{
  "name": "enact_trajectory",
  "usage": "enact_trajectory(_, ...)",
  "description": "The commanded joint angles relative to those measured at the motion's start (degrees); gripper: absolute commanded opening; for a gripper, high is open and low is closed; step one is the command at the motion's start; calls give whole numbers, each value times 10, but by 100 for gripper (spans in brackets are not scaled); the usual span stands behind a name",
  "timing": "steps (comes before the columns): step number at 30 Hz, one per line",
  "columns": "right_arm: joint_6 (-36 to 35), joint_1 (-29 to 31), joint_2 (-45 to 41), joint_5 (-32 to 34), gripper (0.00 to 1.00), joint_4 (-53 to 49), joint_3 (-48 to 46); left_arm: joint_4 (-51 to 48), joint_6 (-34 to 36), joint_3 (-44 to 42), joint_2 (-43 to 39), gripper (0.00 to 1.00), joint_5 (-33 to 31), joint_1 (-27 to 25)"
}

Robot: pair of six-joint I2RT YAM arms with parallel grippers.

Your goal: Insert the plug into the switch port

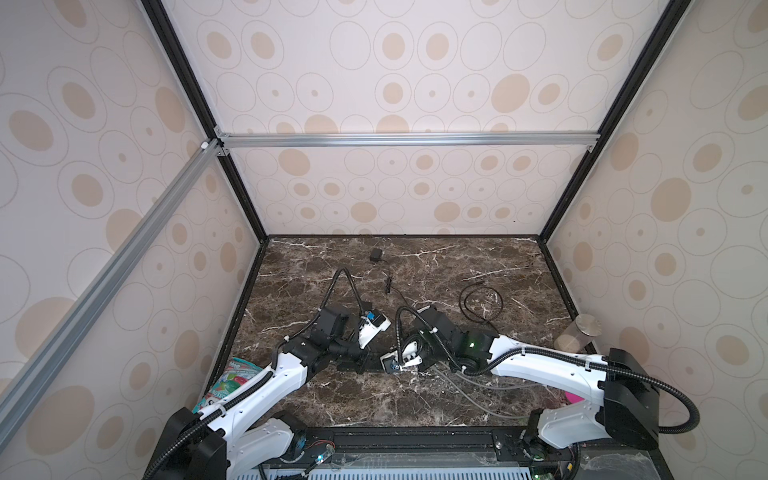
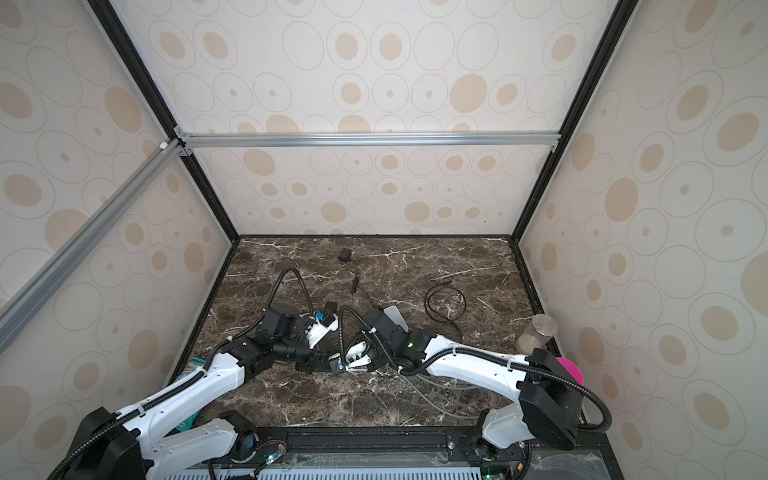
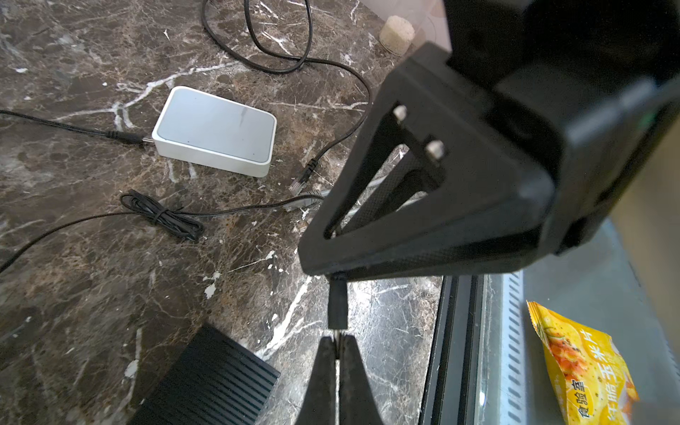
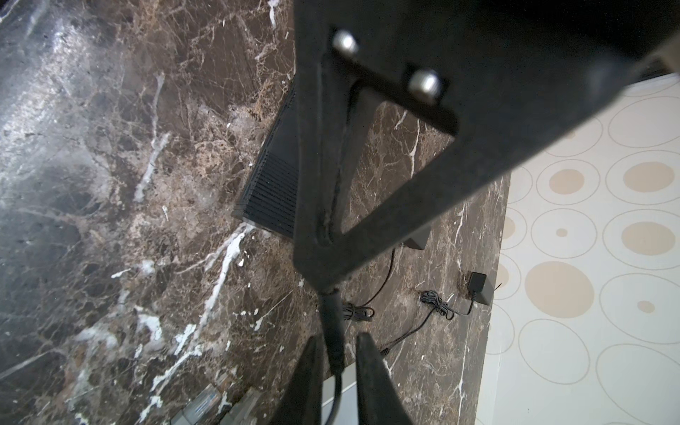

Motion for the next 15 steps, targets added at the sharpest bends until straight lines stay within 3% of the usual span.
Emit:
enact_trajectory(1, -10, 5, -3, -2, 19, -10, 16, 3, 5, 25, 2, 0, 7, 0)
enact_trajectory(9, -9, 6, 1, -2, 15, -16, 22, 3, 5, 25, 3, 0, 7, 1)
enact_trajectory(13, -7, 7, 3, -2, 7, -19, 25, 3, 4, 25, 3, 0, 4, 1)
enact_trajectory(14, -5, 6, 4, -2, 5, -21, 26, 3, 2, 25, 2, 9, -2, 1)
enact_trajectory(15, -2, 7, 3, -2, 3, -23, 27, 3, -1, 25, 0, 33, -11, 1)
